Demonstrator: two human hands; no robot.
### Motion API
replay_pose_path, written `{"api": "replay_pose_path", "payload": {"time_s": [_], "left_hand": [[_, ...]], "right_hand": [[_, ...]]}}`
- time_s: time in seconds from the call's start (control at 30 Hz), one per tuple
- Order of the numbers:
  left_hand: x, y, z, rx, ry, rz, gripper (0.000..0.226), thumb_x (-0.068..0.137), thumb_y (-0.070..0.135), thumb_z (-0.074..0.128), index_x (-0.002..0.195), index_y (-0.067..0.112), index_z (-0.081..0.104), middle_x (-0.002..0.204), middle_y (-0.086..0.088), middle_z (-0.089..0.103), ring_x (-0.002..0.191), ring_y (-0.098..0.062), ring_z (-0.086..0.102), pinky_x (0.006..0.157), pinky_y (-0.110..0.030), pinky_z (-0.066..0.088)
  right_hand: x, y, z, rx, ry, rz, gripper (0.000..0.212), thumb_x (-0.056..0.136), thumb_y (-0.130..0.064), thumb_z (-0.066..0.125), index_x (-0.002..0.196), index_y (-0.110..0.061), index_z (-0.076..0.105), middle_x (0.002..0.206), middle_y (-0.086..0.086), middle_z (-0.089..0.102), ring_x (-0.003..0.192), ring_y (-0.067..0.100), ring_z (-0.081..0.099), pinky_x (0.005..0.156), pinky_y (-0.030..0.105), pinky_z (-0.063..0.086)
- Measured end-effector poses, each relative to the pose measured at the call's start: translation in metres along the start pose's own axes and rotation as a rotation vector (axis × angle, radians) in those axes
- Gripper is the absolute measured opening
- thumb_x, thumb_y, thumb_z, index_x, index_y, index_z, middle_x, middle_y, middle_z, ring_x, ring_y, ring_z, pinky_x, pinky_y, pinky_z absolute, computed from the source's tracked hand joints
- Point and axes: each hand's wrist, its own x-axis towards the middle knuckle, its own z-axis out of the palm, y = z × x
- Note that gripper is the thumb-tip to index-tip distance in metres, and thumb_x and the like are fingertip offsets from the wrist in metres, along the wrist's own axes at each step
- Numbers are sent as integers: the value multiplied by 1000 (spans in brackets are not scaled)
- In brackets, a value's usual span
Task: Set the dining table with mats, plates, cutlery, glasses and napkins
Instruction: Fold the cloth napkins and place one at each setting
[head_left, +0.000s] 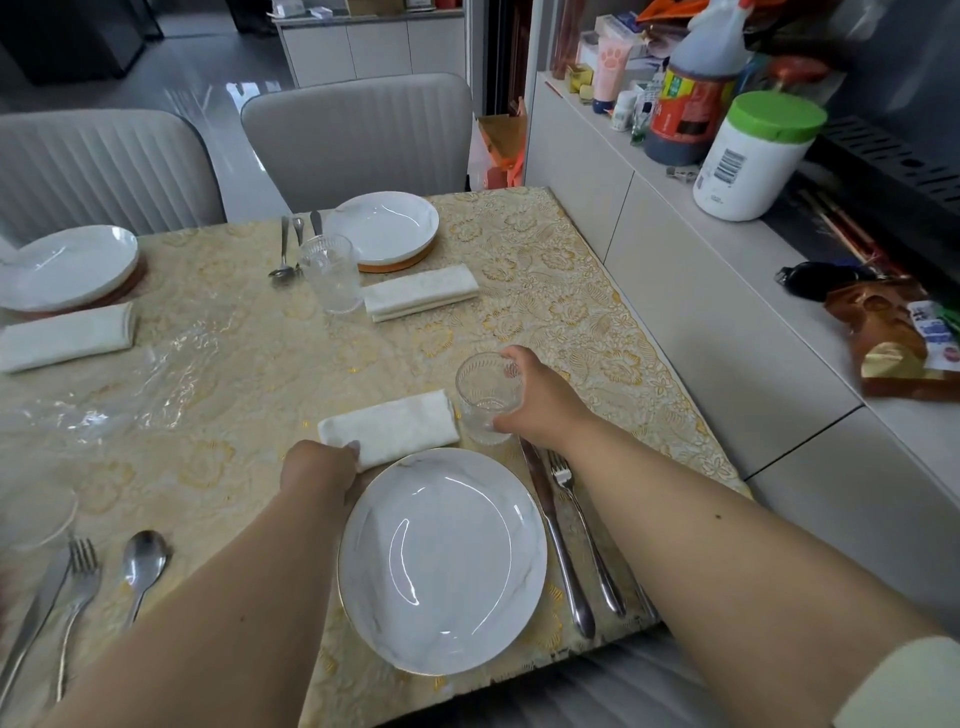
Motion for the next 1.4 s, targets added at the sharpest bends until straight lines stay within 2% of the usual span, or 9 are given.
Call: {"api": "replay_pose_path", "payload": {"time_s": [0.13, 0.5, 0.7, 0.83, 0.9, 1.0, 1.07, 1.13, 1.4], "left_hand": [[3, -5, 0, 3, -13, 35, 40, 90, 34, 64, 71, 2, 51, 69, -15, 58, 89, -38, 66, 84, -41, 52], [8, -8, 1, 49, -6, 50, 44, 90, 39, 63, 69, 2, 53, 62, -12, 57, 71, -31, 60, 72, -35, 47], [7, -12, -7, 73, 2, 83, 51, 84, 48, 66, 99, 2, 55, 98, -16, 64, 92, -36, 62, 73, -35, 47], [2, -9, -24, 136, 21, 85, 73, 84, 62, 58, 119, -1, 49, 116, -18, 59, 108, -36, 57, 90, -40, 48], [1, -8, -36, 113, 47, 125, 72, 87, 61, 54, 118, -4, 50, 114, -22, 61, 103, -37, 59, 83, -38, 48], [-5, -5, -54, 64, 42, 227, 57, 94, 48, 53, 91, -8, 60, 83, -23, 64, 77, -36, 61, 62, -32, 38], [-12, -3, -67, 38, 33, 275, 50, 97, 39, 51, 62, 3, 50, 60, -14, 54, 63, -31, 57, 61, -30, 37], [-20, -5, -80, 15, 37, 332, 47, 97, 33, 52, 58, 9, 43, 61, -12, 50, 62, -27, 52, 63, -30, 38], [-52, -64, -129, -10, -72, 410, 21, 92, 25, 60, 75, 13, 57, 75, -7, 64, 75, -31, 62, 72, -41, 53]], "right_hand": [[0, -1, 0, -1, -2, 1, 88, 74, -17, 77, 146, -24, 27, 138, 3, 44, 92, 14, 49, 70, 24, 41], [0, 0, 2, -8, 1, 26, 93, 73, -19, 78, 148, -26, 23, 141, 5, 43, 113, 19, 51, 82, 24, 38], [0, -5, -9, 21, -53, 38, 110, 69, -29, 81, 152, -30, 9, 155, -1, 23, 139, 19, 30, 101, 28, 32], [-1, -23, -23, 122, 147, -7, 85, 79, -35, 70, 150, -25, 25, 152, -1, 32, 137, 17, 33, 102, 31, 31], [-2, -37, -27, 130, 277, -69, 69, 83, -35, 65, 144, -22, 34, 145, -2, 41, 132, 15, 39, 97, 28, 32], [-2, -59, -26, 150, 373, -152, 56, 85, -30, 63, 136, -20, 43, 135, -4, 50, 125, 12, 45, 94, 24, 32], [-2, -75, -22, 175, 416, -187, 47, 84, -26, 63, 128, -19, 48, 127, -4, 55, 118, 12, 49, 91, 23, 35], [-5, -90, -14, 187, 451, -230, 37, 83, -22, 63, 118, -18, 53, 116, -4, 58, 109, 12, 52, 87, 23, 39], [-27, -142, 69, 130, 156, -357, 11, 84, -15, 58, 94, -14, 62, 90, -2, 61, 82, 13, 53, 68, 20, 38]]}}
